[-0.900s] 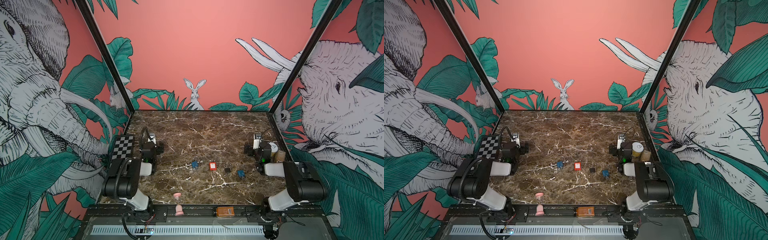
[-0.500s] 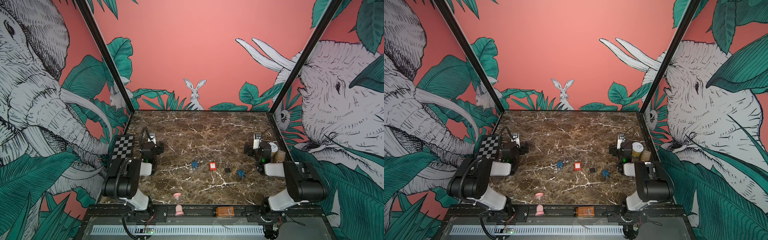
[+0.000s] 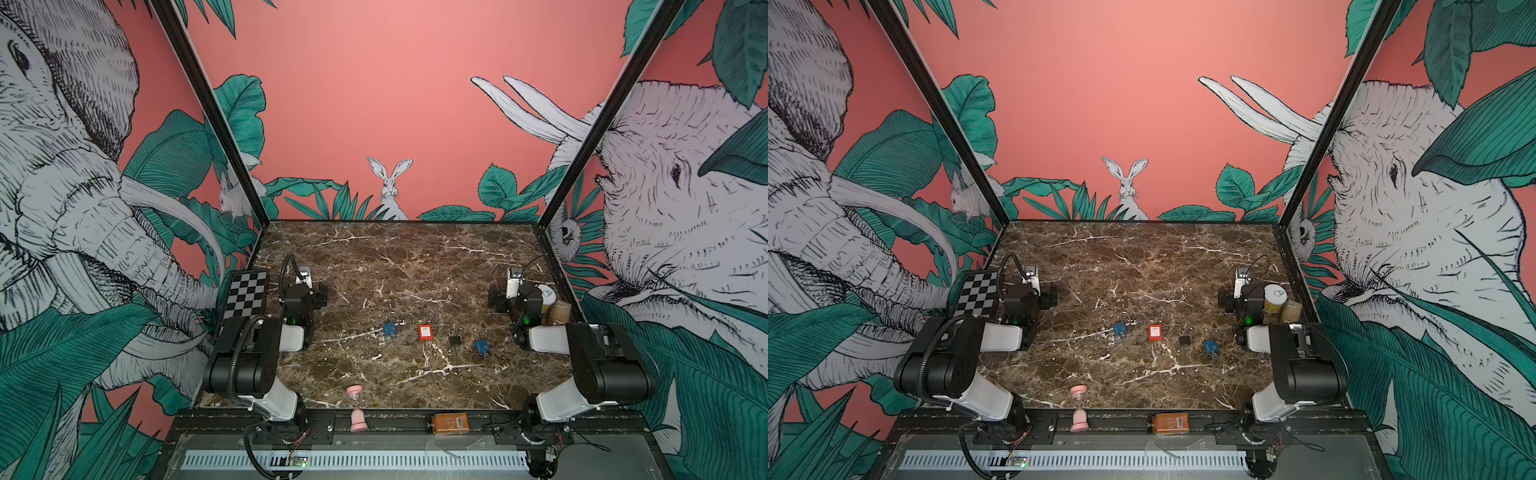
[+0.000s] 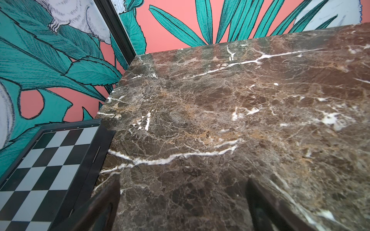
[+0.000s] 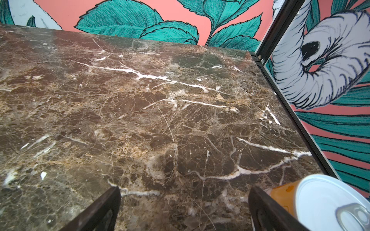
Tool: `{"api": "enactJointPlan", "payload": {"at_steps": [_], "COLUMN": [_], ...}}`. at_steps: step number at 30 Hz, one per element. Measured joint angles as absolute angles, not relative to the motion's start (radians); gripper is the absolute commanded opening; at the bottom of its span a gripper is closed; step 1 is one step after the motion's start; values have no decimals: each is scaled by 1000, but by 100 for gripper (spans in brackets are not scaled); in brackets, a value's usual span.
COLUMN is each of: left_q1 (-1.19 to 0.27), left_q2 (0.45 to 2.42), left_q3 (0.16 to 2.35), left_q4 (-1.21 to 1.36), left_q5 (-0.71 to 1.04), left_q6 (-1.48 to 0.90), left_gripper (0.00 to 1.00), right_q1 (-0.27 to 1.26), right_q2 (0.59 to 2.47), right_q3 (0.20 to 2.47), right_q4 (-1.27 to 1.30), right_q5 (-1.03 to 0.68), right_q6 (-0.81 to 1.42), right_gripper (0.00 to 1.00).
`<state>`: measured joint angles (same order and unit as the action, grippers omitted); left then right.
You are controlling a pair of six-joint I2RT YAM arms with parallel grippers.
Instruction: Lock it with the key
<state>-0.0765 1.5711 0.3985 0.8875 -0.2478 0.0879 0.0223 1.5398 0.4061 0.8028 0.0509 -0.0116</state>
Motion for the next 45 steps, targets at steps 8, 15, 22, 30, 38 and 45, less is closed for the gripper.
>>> {"api": "enactJointPlan", "payload": {"at_steps": [8, 15, 22, 30, 38, 45], "left_q1": [-76, -78, -174, -223, -318, -451], "left_q2": [1571, 1571, 1402, 1159, 1010, 1024], "left_q3": [398, 398, 543, 817, 791, 752], "left_q4": [888, 888, 551, 129, -145, -252], "left_q5": [-248, -252, -357, -256, 6, 93], "left_q6": [88, 89, 120, -196, -348, -384], "left_gripper": [98, 98, 98, 98, 96, 95], "right_q1": [22, 22, 94, 254, 379, 412], "right_q2": [1540, 1538, 1376, 1225, 1149, 1034], "right_q3": [406, 407, 684, 853, 820, 681], "right_q4": [802, 796, 301, -114, -476, -543], "right_q5": [51, 38, 133, 141, 58, 46], "right_q6": [-12, -16, 19, 219, 376, 494], "right_gripper": [98, 98, 98, 98, 88, 67]}}
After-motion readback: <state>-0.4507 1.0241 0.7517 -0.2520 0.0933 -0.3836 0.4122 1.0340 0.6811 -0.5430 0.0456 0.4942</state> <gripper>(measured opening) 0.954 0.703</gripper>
